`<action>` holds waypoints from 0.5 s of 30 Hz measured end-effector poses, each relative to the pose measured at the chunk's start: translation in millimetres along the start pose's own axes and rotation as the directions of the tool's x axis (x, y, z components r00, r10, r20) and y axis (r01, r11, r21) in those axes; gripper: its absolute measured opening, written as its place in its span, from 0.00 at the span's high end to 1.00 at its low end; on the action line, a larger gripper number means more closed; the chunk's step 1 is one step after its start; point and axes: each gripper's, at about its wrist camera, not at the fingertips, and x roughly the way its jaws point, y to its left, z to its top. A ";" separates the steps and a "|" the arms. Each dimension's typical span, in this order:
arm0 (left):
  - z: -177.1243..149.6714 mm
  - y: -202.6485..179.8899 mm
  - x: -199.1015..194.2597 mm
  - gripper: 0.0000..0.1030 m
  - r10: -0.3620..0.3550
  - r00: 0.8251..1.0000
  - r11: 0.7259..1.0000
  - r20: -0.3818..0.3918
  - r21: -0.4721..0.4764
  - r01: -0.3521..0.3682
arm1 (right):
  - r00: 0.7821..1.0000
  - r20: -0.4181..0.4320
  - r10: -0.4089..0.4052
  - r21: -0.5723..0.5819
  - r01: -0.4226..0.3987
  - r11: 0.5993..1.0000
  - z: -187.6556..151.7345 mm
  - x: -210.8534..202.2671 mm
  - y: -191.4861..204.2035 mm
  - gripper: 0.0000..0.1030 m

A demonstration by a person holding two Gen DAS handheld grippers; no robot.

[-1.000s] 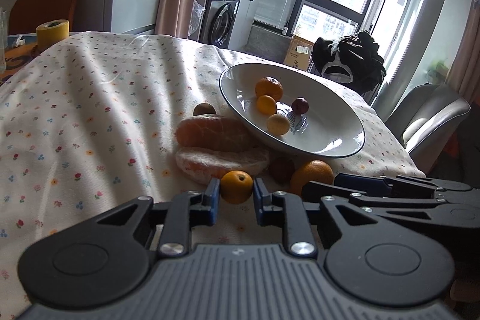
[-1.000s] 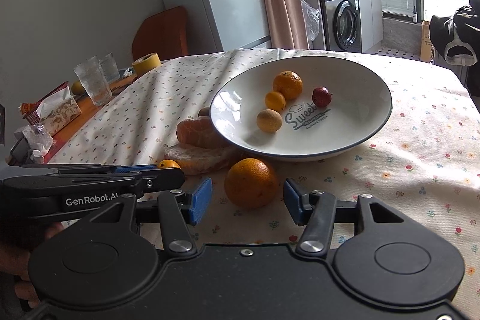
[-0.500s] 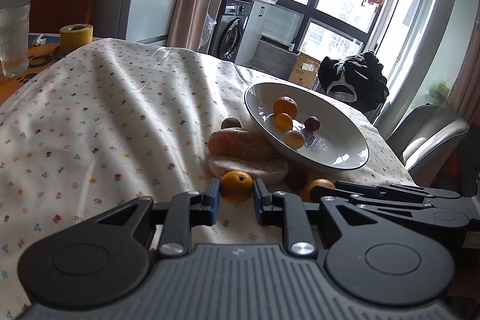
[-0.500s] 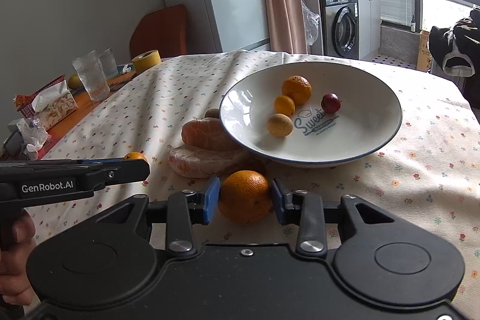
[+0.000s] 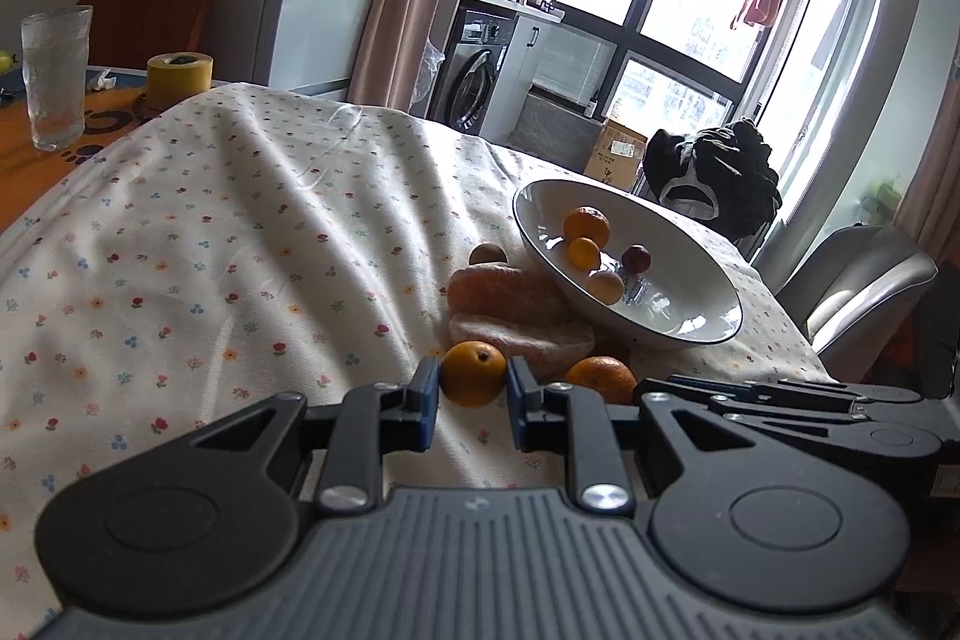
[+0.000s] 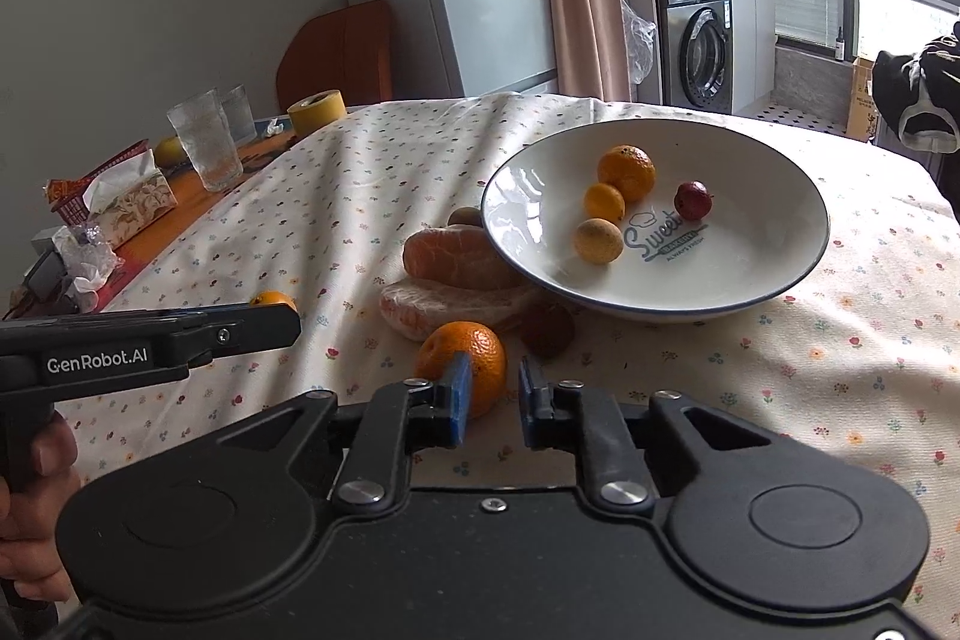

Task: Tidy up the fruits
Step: 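Close the left tool on the small mandarin while the right closes on the large orange, then lift both held fruits and carry them over the white bowl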

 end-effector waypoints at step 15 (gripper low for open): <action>-3.1 25.2 7.8 0.79 0.037 0.999 0.998 -0.019 -0.046 -0.038 | 1.000 -0.030 -0.001 -0.049 -0.001 0.999 3.2 27.8 17.9 0.39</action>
